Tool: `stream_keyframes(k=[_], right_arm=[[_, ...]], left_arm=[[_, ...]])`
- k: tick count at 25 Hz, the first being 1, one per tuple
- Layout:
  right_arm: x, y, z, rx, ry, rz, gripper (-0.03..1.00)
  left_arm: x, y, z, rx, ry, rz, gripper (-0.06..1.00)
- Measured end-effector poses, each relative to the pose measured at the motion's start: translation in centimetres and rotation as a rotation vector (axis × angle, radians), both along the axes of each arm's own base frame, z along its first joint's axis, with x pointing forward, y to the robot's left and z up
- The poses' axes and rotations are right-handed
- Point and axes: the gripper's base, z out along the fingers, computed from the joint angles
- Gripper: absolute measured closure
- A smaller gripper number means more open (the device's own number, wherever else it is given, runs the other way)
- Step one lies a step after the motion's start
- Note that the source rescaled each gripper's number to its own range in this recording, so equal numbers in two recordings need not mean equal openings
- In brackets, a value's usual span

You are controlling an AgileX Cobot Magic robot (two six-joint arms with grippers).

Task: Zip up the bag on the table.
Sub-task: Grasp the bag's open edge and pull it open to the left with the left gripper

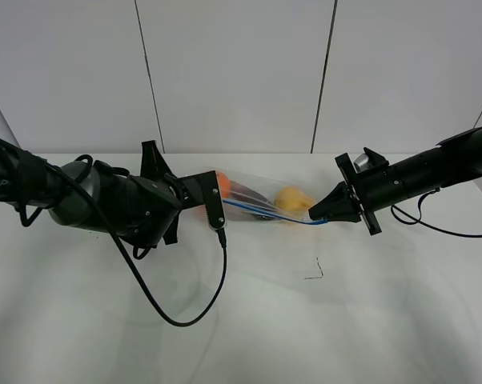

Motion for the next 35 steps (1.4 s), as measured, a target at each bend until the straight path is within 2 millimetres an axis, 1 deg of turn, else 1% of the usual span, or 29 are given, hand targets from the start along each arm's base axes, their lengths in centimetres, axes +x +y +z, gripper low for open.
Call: stream_keyframes(k=[4, 15, 16, 17, 19, 21, 22, 24, 27, 35], right_arm=[[0.0, 0.0, 0.0, -0.002, -0.002, 0.003, 0.97], [0.0, 0.0, 0.0, -0.002, -0.003, 0.003, 0.97], [0.0, 0.0, 0.0, -0.002, -0.004, 0.004, 0.97], [-0.1, 0.0, -0.1, -0.008, -0.004, 0.010, 0.97], [-0.2, -0.1, -0.1, -0.019, -0.005, 0.022, 0.97], [-0.2, -0.1, -0.2, -0.024, -0.007, 0.029, 0.97], [-0.2, -0.1, -0.2, -0.026, -0.007, 0.031, 0.97], [-0.2, -0.1, -0.2, -0.027, -0.007, 0.032, 0.97], [-0.2, -0.1, -0.2, -0.028, -0.007, 0.033, 0.97], [-0.2, -0.1, -0.2, -0.029, -0.010, 0.036, 0.97]], left_arm=[[0.3, 0.5, 0.0, 0.000, 0.001, 0.017, 0.94], [0.3, 0.5, -0.1, -0.005, 0.006, 0.014, 0.93], [0.3, 0.5, -0.1, -0.007, 0.009, 0.011, 0.91], [0.4, 0.6, -0.1, -0.009, 0.011, 0.014, 0.86], [0.5, 0.8, -0.1, -0.010, 0.011, 0.030, 0.69], [0.6, 1.0, -0.1, -0.015, 0.007, 0.045, 0.45], [0.6, 1.0, -0.1, -0.020, 0.005, 0.051, 0.35], [0.6, 1.1, 0.0, -0.037, 0.001, 0.068, 0.24], [0.6, 1.1, 0.0, -0.048, -0.007, 0.077, 0.19], [0.7, 1.3, 0.2, -0.048, -0.027, 0.105, 0.19]])
